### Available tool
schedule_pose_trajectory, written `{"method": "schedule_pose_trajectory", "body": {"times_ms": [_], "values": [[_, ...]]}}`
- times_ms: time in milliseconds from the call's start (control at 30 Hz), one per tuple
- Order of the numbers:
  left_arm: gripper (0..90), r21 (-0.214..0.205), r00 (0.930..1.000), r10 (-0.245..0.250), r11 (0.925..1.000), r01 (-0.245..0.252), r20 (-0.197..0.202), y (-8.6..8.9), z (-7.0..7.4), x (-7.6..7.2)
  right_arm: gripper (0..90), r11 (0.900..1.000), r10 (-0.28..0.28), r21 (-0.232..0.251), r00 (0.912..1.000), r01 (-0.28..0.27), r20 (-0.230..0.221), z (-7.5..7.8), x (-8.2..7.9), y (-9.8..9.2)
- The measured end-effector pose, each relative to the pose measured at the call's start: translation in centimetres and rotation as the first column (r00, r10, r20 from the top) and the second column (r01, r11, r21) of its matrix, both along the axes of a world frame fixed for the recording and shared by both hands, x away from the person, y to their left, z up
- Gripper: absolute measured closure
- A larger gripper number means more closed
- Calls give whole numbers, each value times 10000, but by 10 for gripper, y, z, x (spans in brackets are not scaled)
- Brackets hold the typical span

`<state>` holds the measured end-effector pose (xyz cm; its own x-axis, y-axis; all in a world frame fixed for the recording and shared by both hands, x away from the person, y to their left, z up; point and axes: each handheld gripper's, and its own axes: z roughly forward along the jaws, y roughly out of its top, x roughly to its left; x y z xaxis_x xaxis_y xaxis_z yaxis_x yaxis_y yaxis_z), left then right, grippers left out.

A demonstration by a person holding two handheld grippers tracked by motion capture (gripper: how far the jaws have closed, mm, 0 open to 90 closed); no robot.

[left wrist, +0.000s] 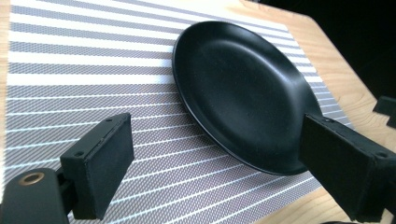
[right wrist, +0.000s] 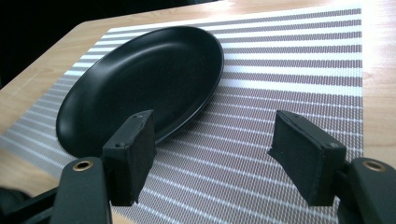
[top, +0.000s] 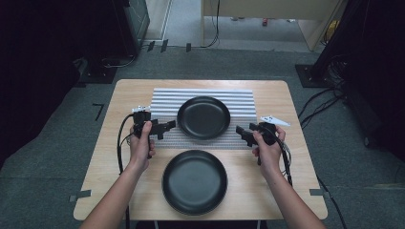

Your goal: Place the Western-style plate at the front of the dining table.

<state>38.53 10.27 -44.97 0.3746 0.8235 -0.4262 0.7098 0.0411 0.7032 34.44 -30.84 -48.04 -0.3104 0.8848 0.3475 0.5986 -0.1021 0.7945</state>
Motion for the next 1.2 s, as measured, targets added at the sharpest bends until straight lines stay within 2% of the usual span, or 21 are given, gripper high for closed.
{"method": "schedule_pose_trajectory", "body": {"times_ms": [367,567,767,900,1033,1200], "values": [[104,216,9997,-38,9998,32,237,15,0,-28,290,9999,165,8,9998,-165,88,6,-22,-12],[104,39,9996,29,10000,-30,296,26,-1,-42,288,9999,164,38,9998,-164,91,6,-34,-20],[104,-222,9990,316,9993,-309,321,37,-3,-53,288,9999,76,149,9999,-77,88,6,-48,-29],[104,-187,9991,310,9994,-305,298,44,-5,-62,288,9999,38,160,9999,-40,104,7,-57,-35],[104,154,9991,235,9996,-240,347,48,-8,-70,287,9998,-69,177,9999,67,103,7,-64,-41],[104,238,9989,330,9991,-338,346,55,-10,-80,285,9997,-168,187,9998,166,100,7,-74,-48]]}}
